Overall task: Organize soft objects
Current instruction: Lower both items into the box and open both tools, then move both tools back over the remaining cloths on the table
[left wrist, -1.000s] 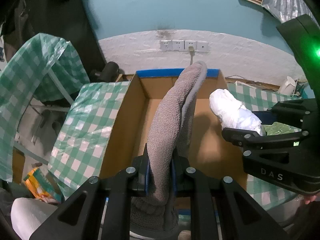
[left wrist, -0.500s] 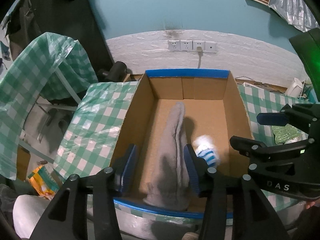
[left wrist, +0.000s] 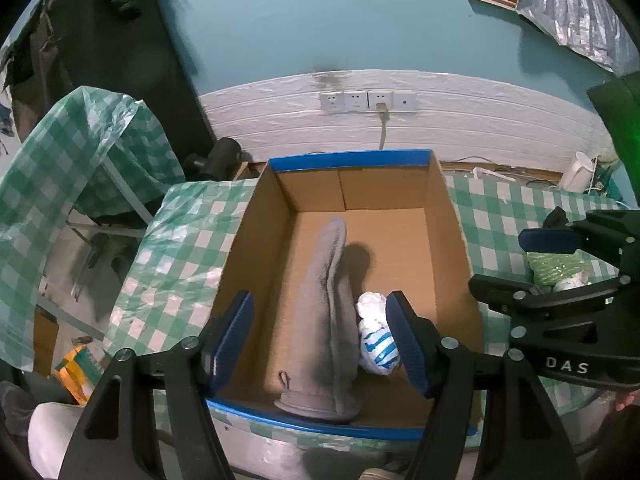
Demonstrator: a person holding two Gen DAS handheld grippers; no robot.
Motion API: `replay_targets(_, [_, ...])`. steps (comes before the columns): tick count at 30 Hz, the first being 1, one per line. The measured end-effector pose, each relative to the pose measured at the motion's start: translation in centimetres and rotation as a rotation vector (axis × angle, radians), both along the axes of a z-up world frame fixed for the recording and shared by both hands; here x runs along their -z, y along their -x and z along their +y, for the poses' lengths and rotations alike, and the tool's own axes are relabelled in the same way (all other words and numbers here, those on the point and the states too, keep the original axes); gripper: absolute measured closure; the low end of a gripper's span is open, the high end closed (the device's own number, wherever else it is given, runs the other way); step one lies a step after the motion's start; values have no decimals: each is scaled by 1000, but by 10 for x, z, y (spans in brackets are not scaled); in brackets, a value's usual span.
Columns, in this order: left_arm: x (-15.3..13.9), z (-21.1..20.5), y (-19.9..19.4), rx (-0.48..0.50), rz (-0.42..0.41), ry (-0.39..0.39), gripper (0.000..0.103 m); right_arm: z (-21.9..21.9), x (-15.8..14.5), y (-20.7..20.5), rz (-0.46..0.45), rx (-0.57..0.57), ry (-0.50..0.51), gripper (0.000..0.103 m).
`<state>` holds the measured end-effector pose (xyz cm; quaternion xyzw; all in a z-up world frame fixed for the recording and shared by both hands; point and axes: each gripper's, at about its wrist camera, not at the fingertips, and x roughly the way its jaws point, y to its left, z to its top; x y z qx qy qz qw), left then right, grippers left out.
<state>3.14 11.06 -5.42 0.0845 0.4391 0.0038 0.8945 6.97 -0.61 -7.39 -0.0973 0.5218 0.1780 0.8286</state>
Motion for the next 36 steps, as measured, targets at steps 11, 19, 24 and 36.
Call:
replay_targets(11, [-7, -19, 2, 33, -9, 9, 27, -36, -11, 13, -9, 37, -17, 38])
replay_targets(19, [-7, -47, 4, 77, -8, -1, 23, -64, -15, 23, -18, 72, -9, 38])
replay_targets(24, [-6, -67, 5, 116, -2, -9, 23, -87, -15, 28, -21, 103, 1, 38])
replay_targets(36, [5, -122, 5, 219, 35, -39, 23, -162, -9, 40, -8, 236, 0, 37])
